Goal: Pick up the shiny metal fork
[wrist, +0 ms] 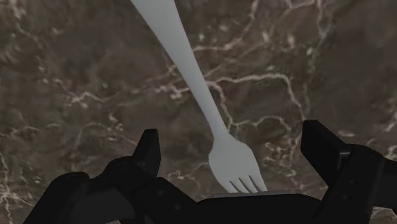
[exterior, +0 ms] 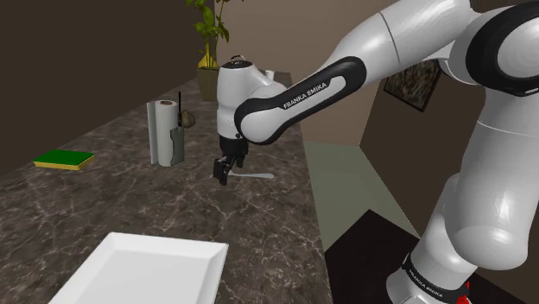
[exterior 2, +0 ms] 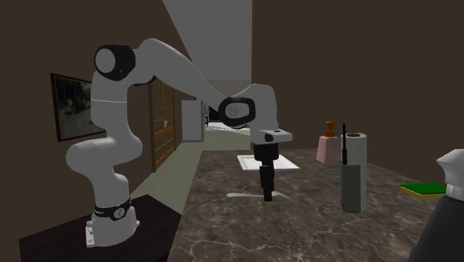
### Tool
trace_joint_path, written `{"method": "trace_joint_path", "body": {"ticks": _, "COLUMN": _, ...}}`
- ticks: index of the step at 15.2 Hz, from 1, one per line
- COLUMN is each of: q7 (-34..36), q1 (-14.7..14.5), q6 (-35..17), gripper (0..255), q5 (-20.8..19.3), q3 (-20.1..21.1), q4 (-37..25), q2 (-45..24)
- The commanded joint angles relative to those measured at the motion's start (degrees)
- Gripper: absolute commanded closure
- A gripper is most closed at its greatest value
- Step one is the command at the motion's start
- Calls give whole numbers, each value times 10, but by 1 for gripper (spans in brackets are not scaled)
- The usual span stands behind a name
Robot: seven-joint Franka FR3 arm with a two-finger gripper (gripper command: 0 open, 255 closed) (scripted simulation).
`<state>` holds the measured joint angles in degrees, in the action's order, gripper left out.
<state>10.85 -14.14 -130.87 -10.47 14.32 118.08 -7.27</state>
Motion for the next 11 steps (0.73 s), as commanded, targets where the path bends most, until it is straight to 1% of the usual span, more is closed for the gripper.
{"method": "trace_joint_path", "body": {"ticks": 1, "q7": 1, "q1": 0, "q6": -2, "gripper": 255, "q5": -1, "q3": 0, "q4": 1, "q2": -1}}
{"method": "trace_joint_path", "body": {"ticks": 10, "q7": 0, "q1": 0, "q6": -3, "gripper": 255, "q5": -1, "q3": 0, "q4": 2, "q2": -1}}
{"method": "trace_joint_path", "body": {"ticks": 11, "q7": -2, "q1": 0, "q6": 4, "gripper": 255, "q5": 2, "q3": 0, "q4": -1, "q2": 3}}
